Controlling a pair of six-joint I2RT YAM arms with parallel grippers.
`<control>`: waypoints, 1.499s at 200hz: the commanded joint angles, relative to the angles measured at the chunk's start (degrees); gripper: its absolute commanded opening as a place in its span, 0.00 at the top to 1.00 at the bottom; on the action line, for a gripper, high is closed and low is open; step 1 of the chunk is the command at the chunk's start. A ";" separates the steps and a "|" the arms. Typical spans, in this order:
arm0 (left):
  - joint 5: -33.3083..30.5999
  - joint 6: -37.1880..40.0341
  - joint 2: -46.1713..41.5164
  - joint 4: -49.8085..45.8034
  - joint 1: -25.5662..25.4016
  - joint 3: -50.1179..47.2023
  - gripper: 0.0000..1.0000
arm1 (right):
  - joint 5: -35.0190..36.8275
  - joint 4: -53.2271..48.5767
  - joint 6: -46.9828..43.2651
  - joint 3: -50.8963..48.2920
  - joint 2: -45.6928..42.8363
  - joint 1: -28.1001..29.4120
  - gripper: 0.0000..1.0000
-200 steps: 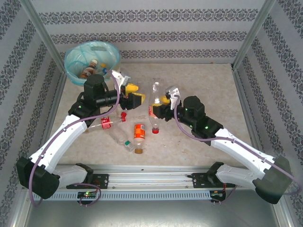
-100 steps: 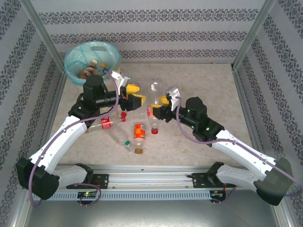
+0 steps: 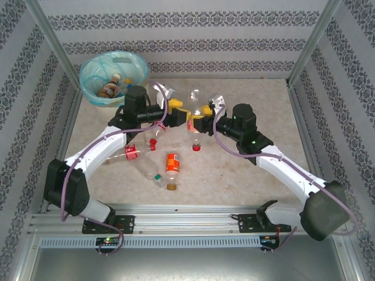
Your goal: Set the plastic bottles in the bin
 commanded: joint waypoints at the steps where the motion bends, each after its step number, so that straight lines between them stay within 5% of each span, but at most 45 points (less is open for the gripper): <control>1: 1.38 0.72 2.04 4.50 -0.75 4.56 0.23 | -5.59 4.28 -1.36 1.95 1.99 -1.53 0.49; 246: 2.16 1.14 5.74 1.85 -0.71 8.34 0.22 | -12.70 9.58 4.01 2.21 3.32 -4.67 0.51; 300: 8.54 -4.34 3.60 5.41 -0.62 7.61 0.19 | -15.46 10.04 4.80 2.77 1.41 -3.95 0.51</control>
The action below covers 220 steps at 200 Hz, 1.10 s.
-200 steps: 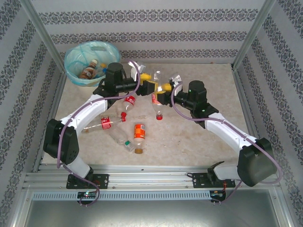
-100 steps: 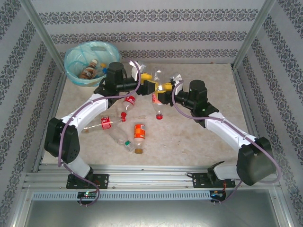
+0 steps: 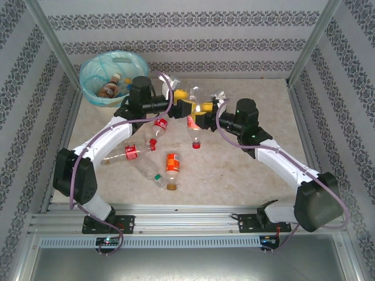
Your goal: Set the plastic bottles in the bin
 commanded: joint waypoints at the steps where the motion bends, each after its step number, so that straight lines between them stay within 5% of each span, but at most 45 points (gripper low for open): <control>1: 5.12 -3.84 -2.46 4.58 -0.64 -0.55 0.19 | -3.47 3.88 0.94 2.01 -2.50 0.83 0.51; 68: 12.25 -14.54 -5.12 15.96 -0.64 -2.97 0.21 | -7.07 2.34 1.56 1.69 -6.86 4.00 0.51; 168: 15.82 -23.47 -10.13 28.36 -0.65 -6.97 0.41 | -10.77 -0.97 2.86 4.28 -8.52 8.15 0.50; 196: 13.81 -19.36 -13.50 24.21 -0.64 -8.43 0.52 | -7.15 -2.40 2.59 4.11 -9.61 8.95 0.44; 220: 9.94 -15.19 -16.60 20.26 -0.64 -9.96 0.53 | -3.08 -3.78 2.20 3.85 -10.21 9.70 0.24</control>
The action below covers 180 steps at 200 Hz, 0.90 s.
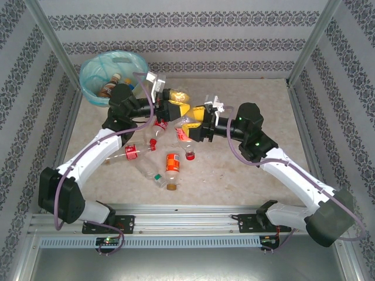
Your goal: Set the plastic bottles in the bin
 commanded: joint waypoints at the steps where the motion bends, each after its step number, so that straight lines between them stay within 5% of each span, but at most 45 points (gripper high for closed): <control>1: -3.32 5.66 -4.45 -2.12 -0.62 -1.07 0.53 | 3.77 -1.20 0.23 1.15 -1.68 0.67 0.24; 25: -11.88 11.65 -8.01 -8.88 -0.67 -0.35 0.53 | 9.55 -1.93 -0.94 0.80 -3.09 0.98 0.14; 72: -37.58 27.93 -11.78 -29.16 0.41 12.86 0.57 | 27.52 -3.81 -3.61 0.39 -7.08 1.29 0.11; 127: -67.54 42.46 -4.44 -47.46 7.33 35.25 0.64 | 29.85 -5.66 -3.16 0.44 -8.41 1.20 0.14; 147: -73.22 47.51 0.69 -52.02 10.12 41.11 0.64 | 29.40 -5.95 -2.46 0.30 -8.70 1.27 0.14; 180: -72.96 48.85 8.31 -58.35 14.25 46.15 0.63 | 29.23 -7.61 -2.22 0.60 -9.54 1.28 0.15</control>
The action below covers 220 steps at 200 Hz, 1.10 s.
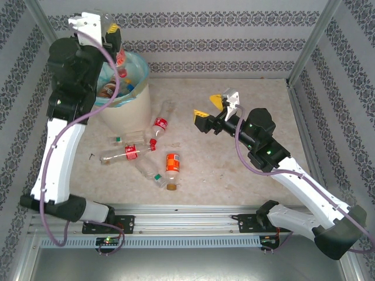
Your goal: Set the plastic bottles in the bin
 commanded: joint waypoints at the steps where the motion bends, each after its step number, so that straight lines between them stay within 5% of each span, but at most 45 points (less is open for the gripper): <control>1: -4.95 5.40 5.36 -10.02 2.16 1.34 0.63 | 0.79 -0.96 0.43 0.56 -1.70 0.19 0.15; 71: 3.63 3.26 15.01 -13.44 5.91 0.73 0.63 | 0.44 -3.78 0.26 -0.02 -2.80 0.19 0.16; 156: 7.95 -0.35 14.78 -9.86 11.09 -12.75 0.62 | -0.34 -4.53 -0.48 -0.09 -1.78 0.10 0.16; 194: 10.91 -1.52 16.15 -11.97 11.69 -9.90 0.46 | -0.87 -4.37 -0.14 0.70 -0.55 0.11 0.16; 220: 13.13 -4.15 12.43 -3.75 11.70 -11.64 0.73 | -0.97 -4.38 -0.04 1.23 0.00 0.10 0.17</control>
